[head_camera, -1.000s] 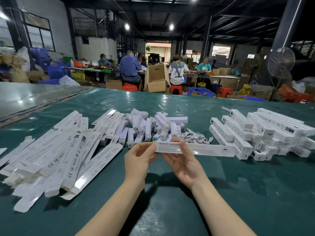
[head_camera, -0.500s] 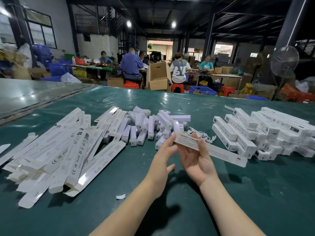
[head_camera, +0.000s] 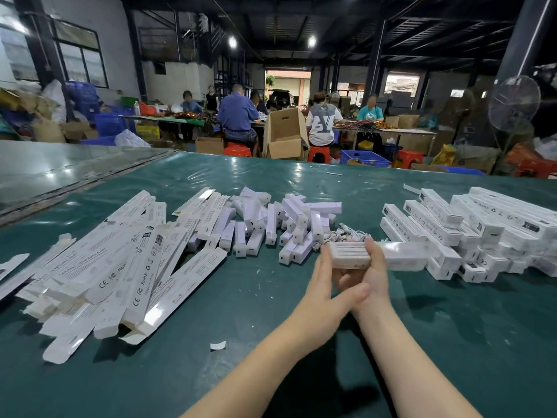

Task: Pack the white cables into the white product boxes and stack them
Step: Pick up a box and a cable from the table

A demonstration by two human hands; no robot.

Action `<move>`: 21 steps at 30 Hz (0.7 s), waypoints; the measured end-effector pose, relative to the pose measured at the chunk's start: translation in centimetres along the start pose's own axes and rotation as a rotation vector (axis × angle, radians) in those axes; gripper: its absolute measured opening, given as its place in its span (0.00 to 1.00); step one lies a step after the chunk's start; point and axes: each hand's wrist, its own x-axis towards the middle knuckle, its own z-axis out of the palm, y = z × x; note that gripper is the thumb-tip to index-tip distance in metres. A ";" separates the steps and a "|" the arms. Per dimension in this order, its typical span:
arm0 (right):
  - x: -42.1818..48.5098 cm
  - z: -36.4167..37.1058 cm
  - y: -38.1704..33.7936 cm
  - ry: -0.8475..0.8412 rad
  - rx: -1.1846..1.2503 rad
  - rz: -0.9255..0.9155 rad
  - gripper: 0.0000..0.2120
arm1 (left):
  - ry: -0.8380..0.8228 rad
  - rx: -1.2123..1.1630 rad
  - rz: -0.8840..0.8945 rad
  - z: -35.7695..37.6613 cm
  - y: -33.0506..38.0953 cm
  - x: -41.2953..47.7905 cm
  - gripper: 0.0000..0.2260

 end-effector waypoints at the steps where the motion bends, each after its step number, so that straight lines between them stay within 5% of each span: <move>1: 0.2 0.2 0.0 0.024 -0.073 -0.063 0.06 | 0.027 0.163 -0.029 -0.1 -0.4 -0.2 0.33; 3: 0.2 0.8 -0.1 0.060 -0.275 -0.259 0.09 | 0.059 0.488 -0.149 -1.2 -1.5 -0.4 0.27; 5: 0.1 0.5 -0.5 0.165 -0.808 -0.551 0.13 | 0.149 0.783 -0.090 -2.5 -2.2 -0.2 0.19; 7: 0.1 -0.3 -0.6 0.268 -1.357 -0.739 0.11 | 0.310 0.830 0.010 -3.5 -2.5 0.6 0.14; 9: -0.1 -1.0 -0.6 0.268 -1.602 -0.776 0.07 | 0.410 0.772 0.007 -4.0 -2.7 1.8 0.15; 15: 0.6 -1.4 -0.1 0.178 -1.880 -0.761 0.23 | 0.111 1.187 -0.228 -6.5 -3.8 4.9 0.23; 21: 1.0 -1.6 0.1 0.171 -1.967 -0.731 0.26 | 0.300 1.146 -0.119 -7.7 -3.9 4.0 0.14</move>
